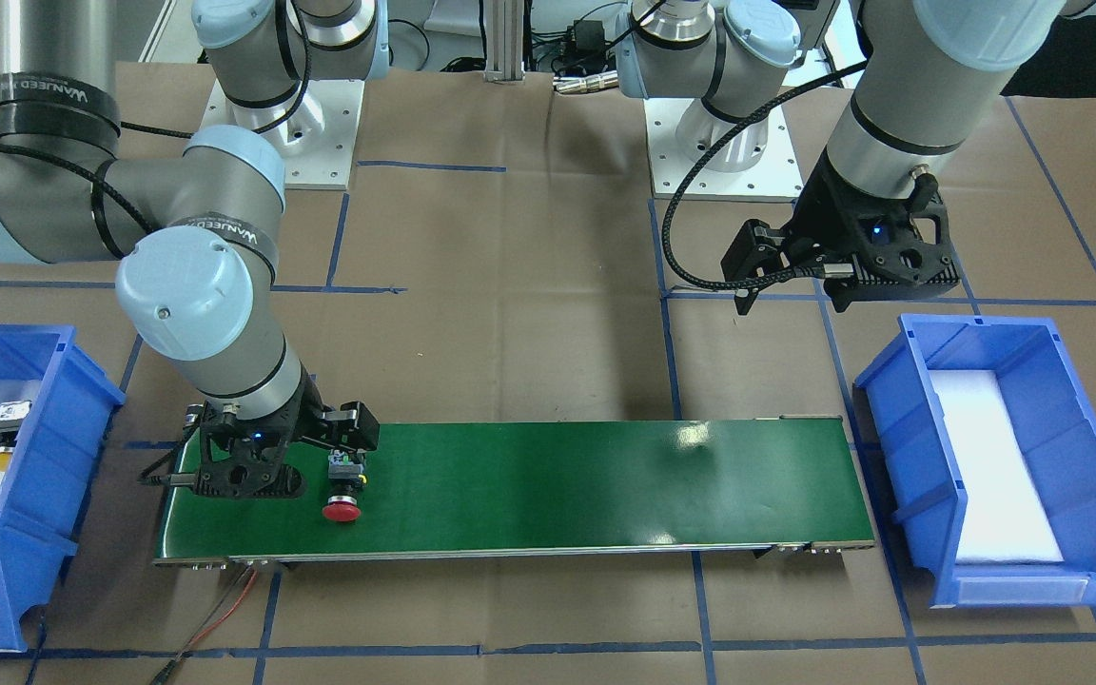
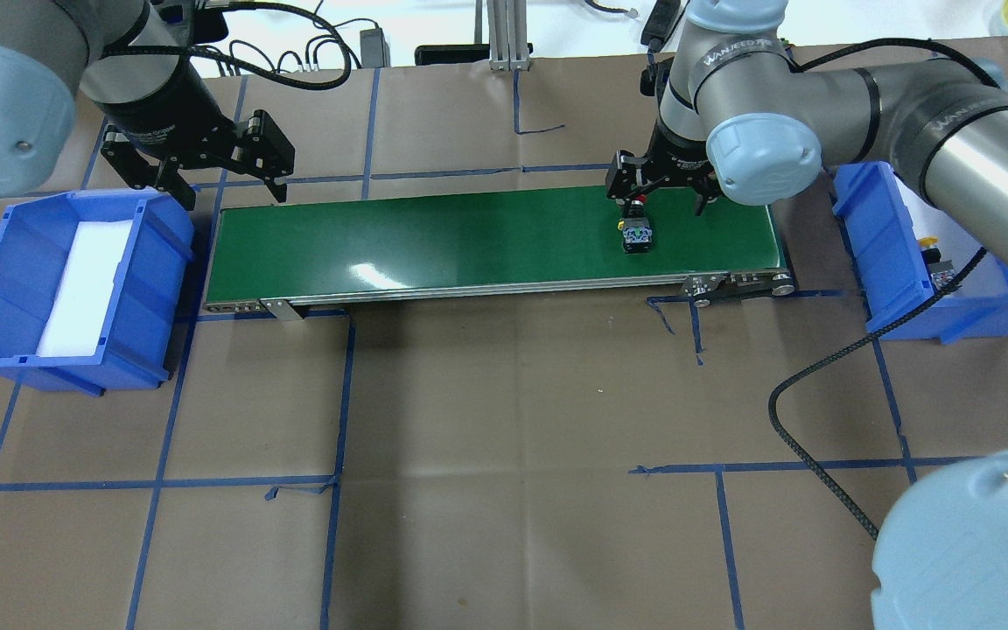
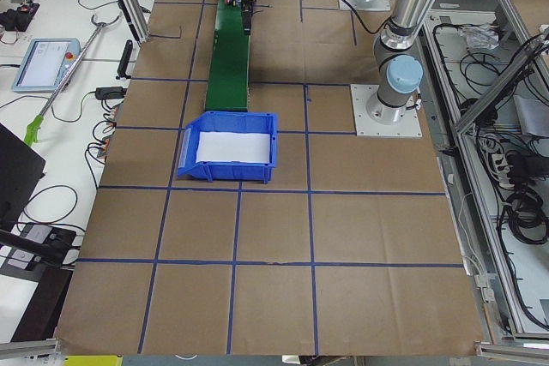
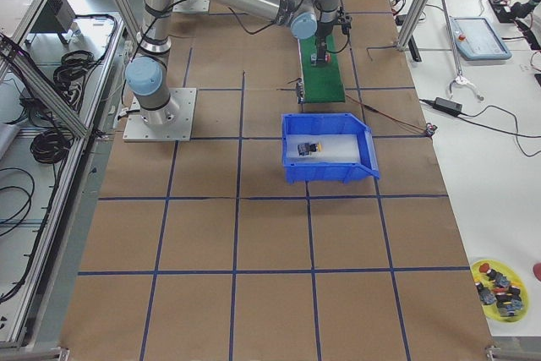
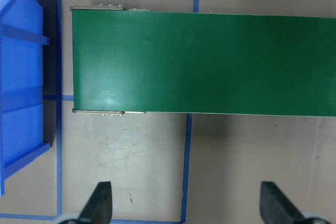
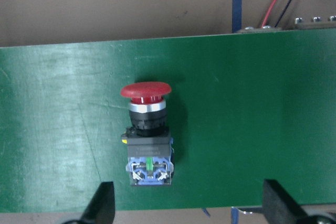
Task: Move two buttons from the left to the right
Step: 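Lower the right gripper and grasp the red button on the belt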
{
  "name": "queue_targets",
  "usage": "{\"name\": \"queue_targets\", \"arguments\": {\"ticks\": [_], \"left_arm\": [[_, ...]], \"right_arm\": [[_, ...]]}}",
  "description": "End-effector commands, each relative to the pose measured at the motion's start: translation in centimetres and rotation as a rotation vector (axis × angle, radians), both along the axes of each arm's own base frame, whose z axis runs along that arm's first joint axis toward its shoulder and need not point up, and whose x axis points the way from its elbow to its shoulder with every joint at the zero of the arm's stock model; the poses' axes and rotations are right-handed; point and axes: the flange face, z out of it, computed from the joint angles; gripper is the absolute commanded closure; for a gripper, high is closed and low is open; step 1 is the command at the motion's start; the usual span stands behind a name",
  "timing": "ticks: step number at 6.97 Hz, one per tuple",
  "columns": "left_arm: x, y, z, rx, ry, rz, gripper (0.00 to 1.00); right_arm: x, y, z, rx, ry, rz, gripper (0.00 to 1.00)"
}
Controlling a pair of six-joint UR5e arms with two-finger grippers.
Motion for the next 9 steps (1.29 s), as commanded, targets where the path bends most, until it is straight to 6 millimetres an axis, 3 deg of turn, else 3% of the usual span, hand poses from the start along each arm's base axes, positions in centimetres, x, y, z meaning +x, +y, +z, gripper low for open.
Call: {"name": "queue_targets", "arguments": {"ticks": [1, 5, 6, 8, 9], "left_arm": [[0.0, 0.0, 0.0, 0.0, 0.002, 0.0, 0.0], [0.0, 0.0, 0.0, 0.0, 0.002, 0.0, 0.0], [0.0, 0.0, 0.0, 0.0, 0.002, 0.0, 0.0], [0.0, 0.0, 0.0, 0.0, 0.002, 0.0, 0.0], [0.0, 0.0, 0.1, -0.002, 0.0, 0.0, 0.0]], "right_arm": [[0.0, -1.1, -2.0, -0.013, 0.0, 0.009, 0.01], [-0.4, -0.9, -4.0, 0.03, 0.022, 0.004, 0.02], [-0.7, -0.4, -4.7, 0.05, 0.025, 0.0, 0.14], [-2.1, -0.1, -4.5, 0.087, 0.043, -0.017, 0.67], [-3.3, 0.0, -3.5, 0.103, 0.069, -0.028, 0.92]]}}
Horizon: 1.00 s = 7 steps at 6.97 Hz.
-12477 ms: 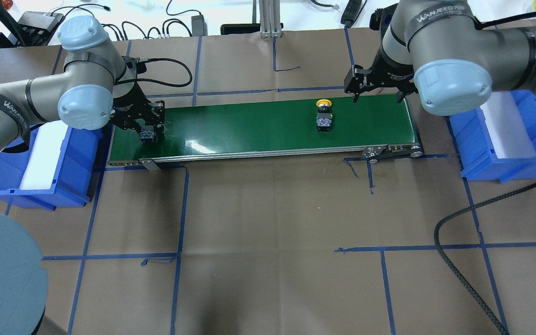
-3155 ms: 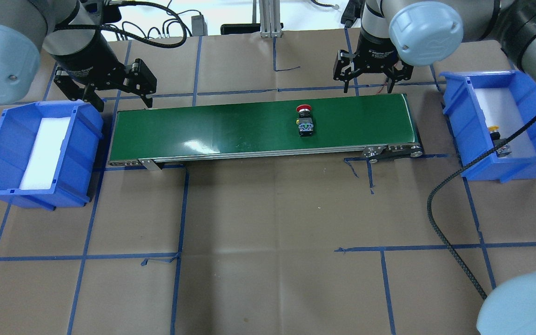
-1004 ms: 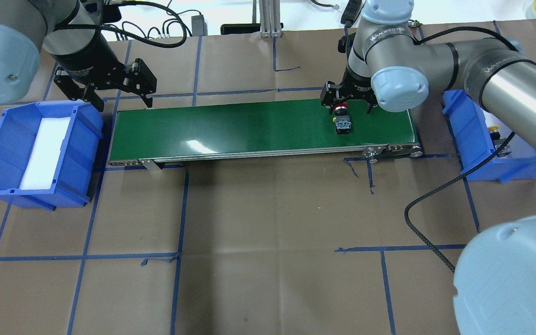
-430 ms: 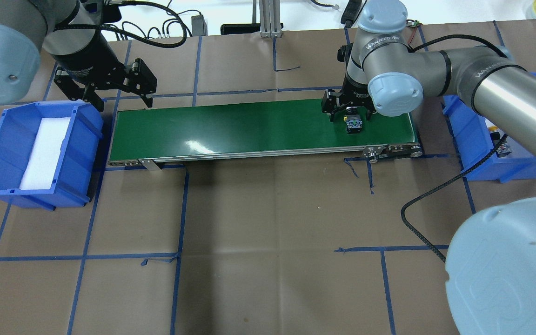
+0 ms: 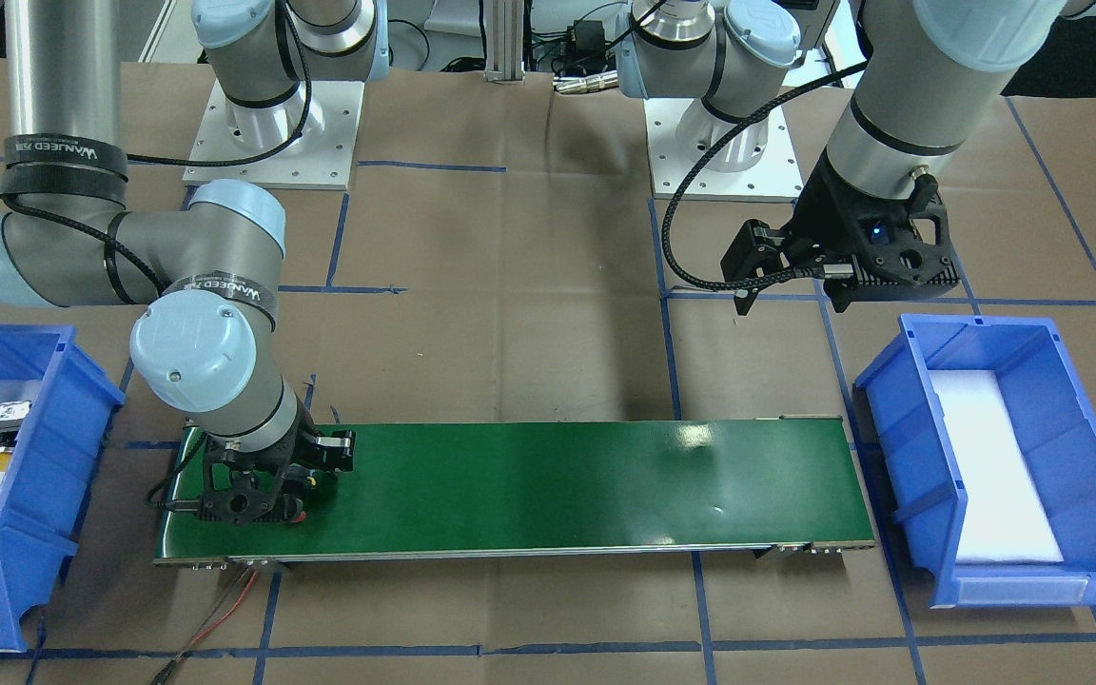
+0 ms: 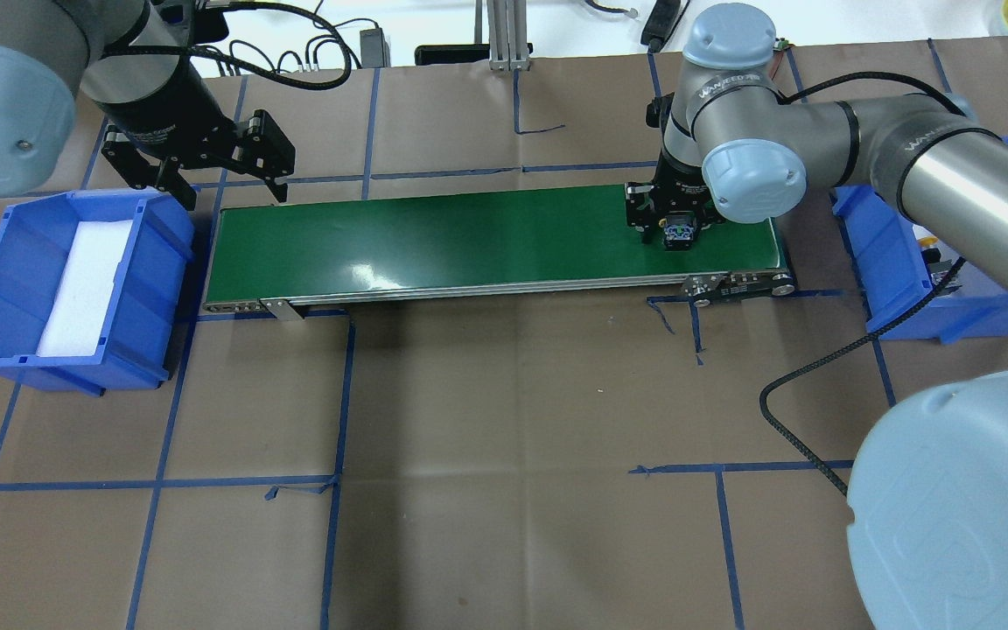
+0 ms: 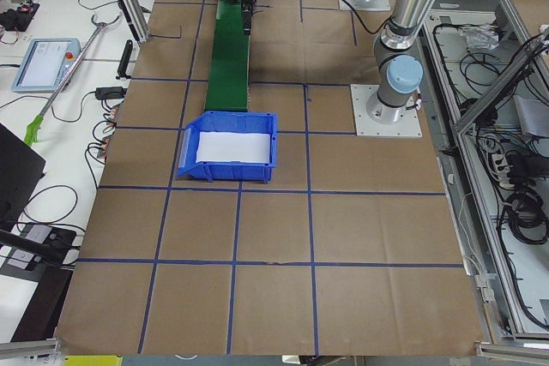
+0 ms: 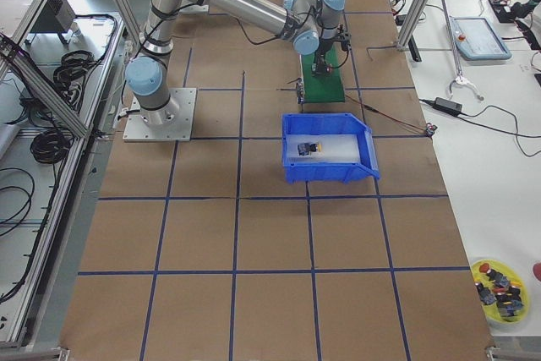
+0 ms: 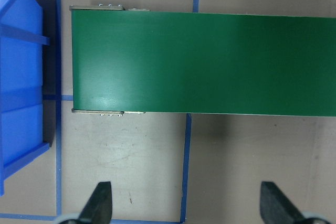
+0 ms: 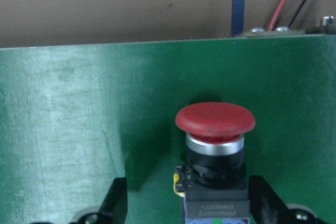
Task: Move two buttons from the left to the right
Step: 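Lift the red button and carry it into the right bin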
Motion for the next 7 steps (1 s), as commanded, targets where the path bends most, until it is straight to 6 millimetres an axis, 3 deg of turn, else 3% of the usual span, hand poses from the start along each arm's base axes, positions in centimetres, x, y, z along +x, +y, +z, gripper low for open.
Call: {"name": "queue_targets", "arguments": {"ticks": [1, 3, 4, 5, 6, 7], "left_arm": [[0.0, 0.0, 0.0, 0.0, -0.001, 0.0, 0.0], [0.0, 0.0, 0.0, 0.0, -0.001, 0.0, 0.0], [0.0, 0.0, 0.1, -0.001, -0.001, 0.0, 0.0], [0.0, 0.0, 0.1, -0.001, -0.001, 0.0, 0.0], [0.0, 0.0, 0.1, -0.001, -0.001, 0.0, 0.0], [0.0, 0.0, 0.1, -0.001, -0.001, 0.0, 0.0]], "right_arm": [[-3.1, -0.3, 3.1, -0.014, 0.035, 0.008, 0.94], [-7.5, -0.1, 8.3, -0.051, 0.036, -0.018, 0.96], [-11.6, 0.0, 11.9, -0.078, 0.036, -0.049, 0.96], [-16.8, -0.9, 13.9, -0.094, 0.036, 0.017, 0.96], [-22.0, -1.7, 14.8, -0.108, 0.06, 0.109, 0.96], [-26.7, -2.2, 14.6, -0.104, 0.066, 0.114, 0.95]]}}
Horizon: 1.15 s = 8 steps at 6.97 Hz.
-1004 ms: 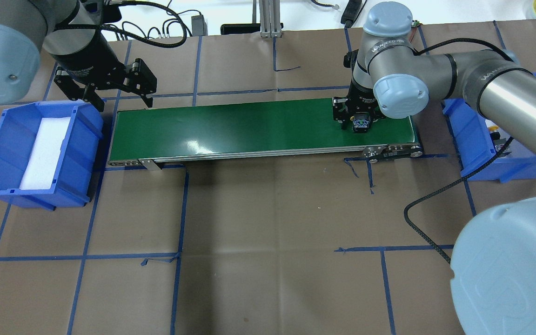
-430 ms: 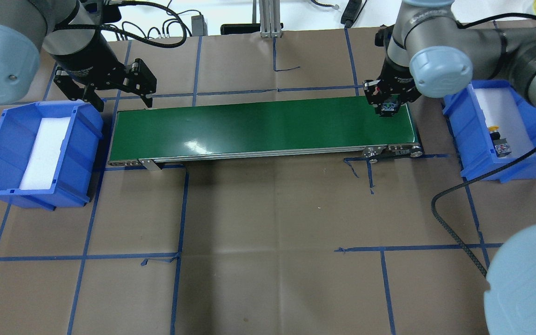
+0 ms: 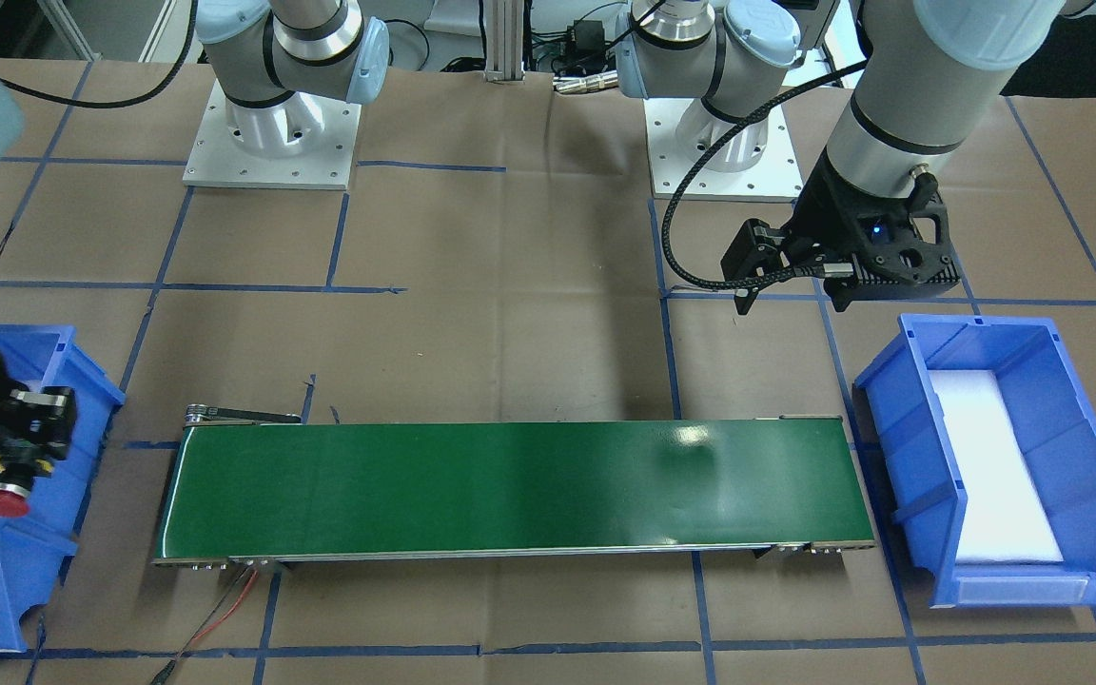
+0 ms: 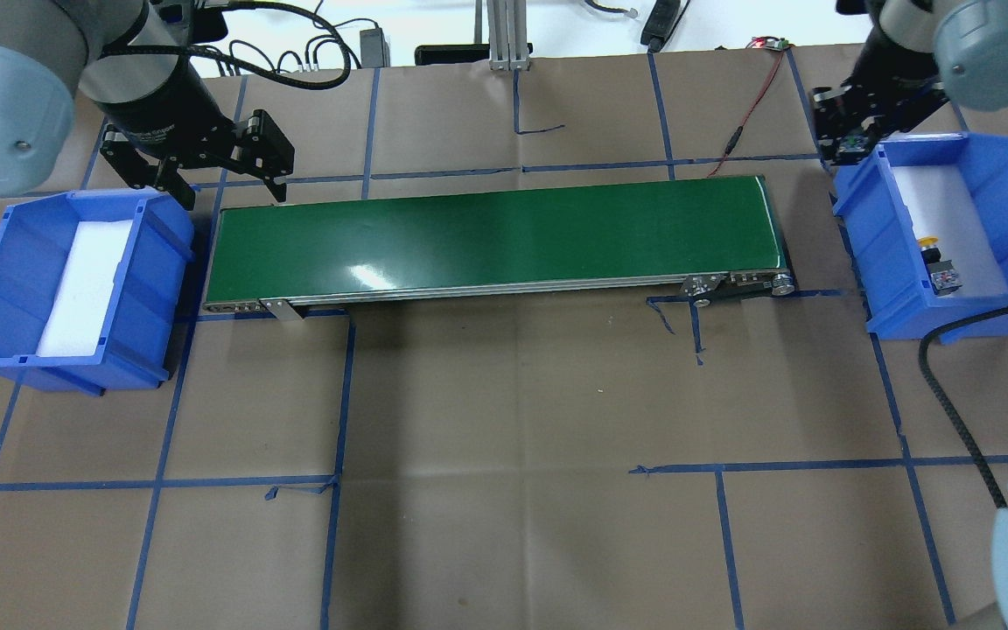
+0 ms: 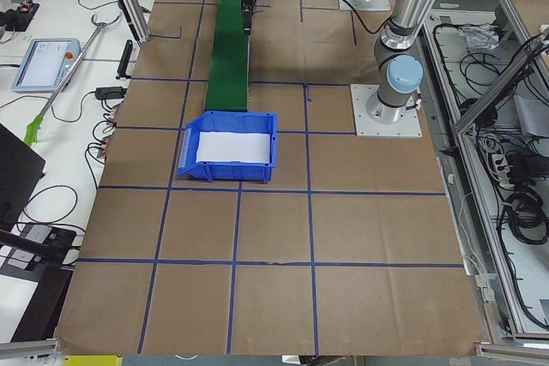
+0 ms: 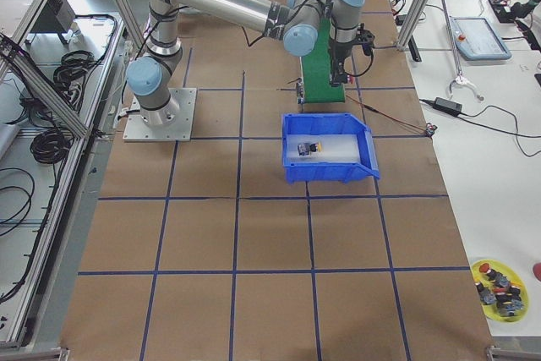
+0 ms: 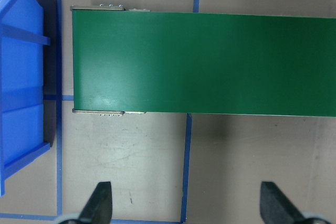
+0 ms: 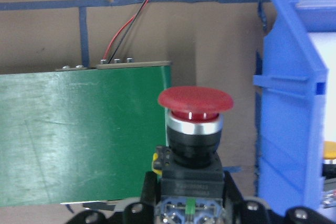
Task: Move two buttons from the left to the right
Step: 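Lift the red button and carry it into the right bin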
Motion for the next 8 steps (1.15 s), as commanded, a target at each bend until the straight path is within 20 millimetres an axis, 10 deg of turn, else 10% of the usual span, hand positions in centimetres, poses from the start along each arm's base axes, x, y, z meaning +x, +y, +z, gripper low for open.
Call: {"name": "queue_targets", "arguments": {"ticks": [1, 4, 8], "left_arm": [[0.0, 0.0, 0.0, 0.0, 0.001, 0.0, 0.0], [0.0, 0.0, -0.1, 0.001, 0.003, 0.0, 0.0], [0.0, 0.0, -0.1, 0.001, 0.005, 0.0, 0.0]], "right_arm": [[-9.0, -1.1, 0.3, -0.005, 0.018, 0.044, 0.95], [-14.2, -3.7, -6.9, 0.072, -0.019, 0.043, 0.95], [-14.7, -4.3, -13.4, 0.158, -0.065, 0.032, 0.94]]}}
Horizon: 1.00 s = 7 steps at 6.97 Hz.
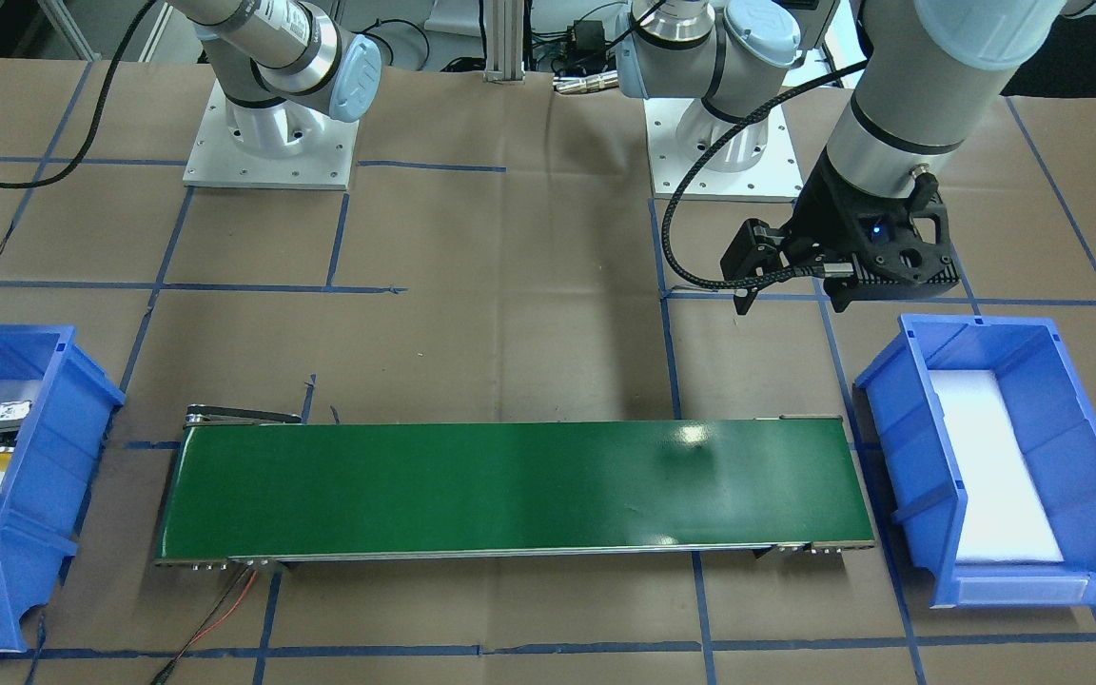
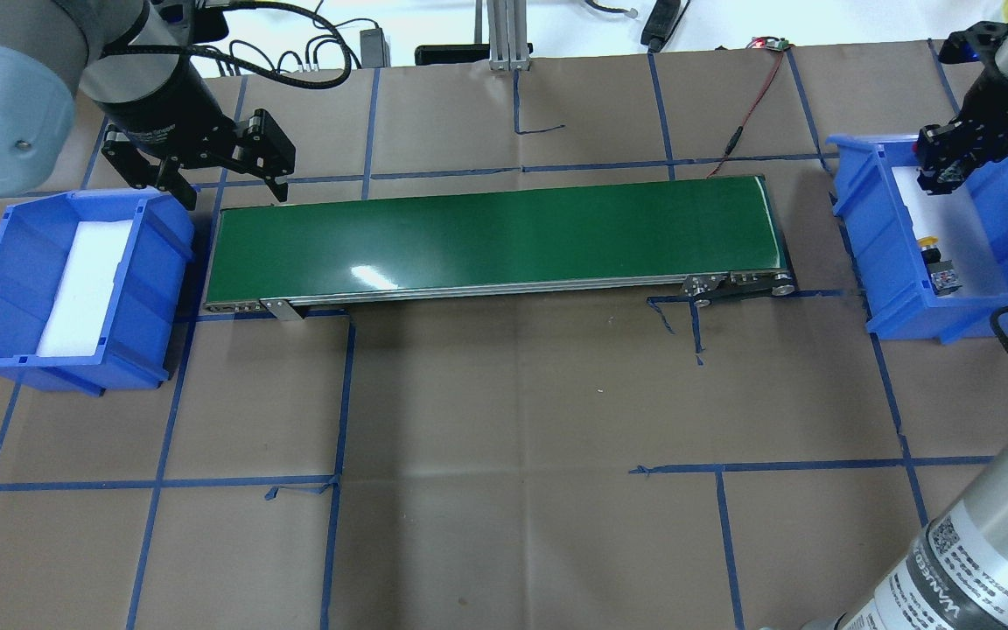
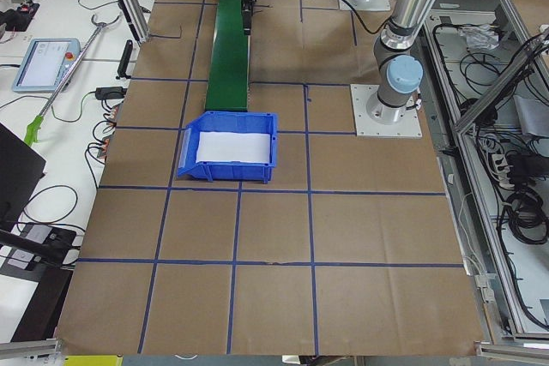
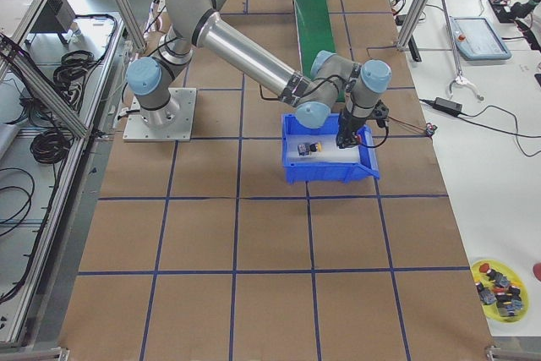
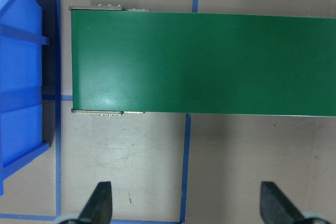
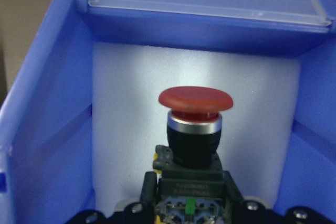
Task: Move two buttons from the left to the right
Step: 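Release the red button in the bin and raise the right gripper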
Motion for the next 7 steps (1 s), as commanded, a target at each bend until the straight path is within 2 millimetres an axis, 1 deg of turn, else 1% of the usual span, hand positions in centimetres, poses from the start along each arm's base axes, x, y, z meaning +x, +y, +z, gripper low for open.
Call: {"name": "queue_targets", "arguments": {"ticks": [1, 2, 3, 4, 5, 6, 7], "left_arm": [[0.0, 0.0, 0.0, 0.001, 0.0, 0.0, 0.0], [0.0, 0.0, 0.0, 0.001, 0.002, 0.0, 0.0], [0.0, 0.0, 0.0, 0.001, 0.0, 0.0, 0.0], [0.0, 0.0, 0.1, -0.002, 0.002, 0.0, 0.0], [0.0, 0.0, 0.0, 0.001, 0.002, 0.0, 0.0], [0.0, 0.0, 0.0, -0.001, 0.002, 0.0, 0.0], [0.0, 0.0, 0.0, 0.001, 0.002, 0.0, 0.0]], "right_arm": [[-0.2, -0.2, -2.6, 0.031, -0.016, -0.002, 0.94], [-0.3, -0.3, -3.3, 0.036, -0.017, 0.004, 0.88], [-0.4, -0.4, -3.2, 0.025, -0.012, 0.005, 0.64], [-0.4, -0.4, -3.4, 0.027, -0.014, 0.001, 0.05], [-0.5, -0.4, -3.3, 0.027, -0.013, 0.003, 0.01], [-0.5, -0.4, -3.1, 0.026, -0.011, 0.005, 0.0], [-0.5, -0.5, -2.2, 0.018, -0.006, 0.002, 0.0]]}}
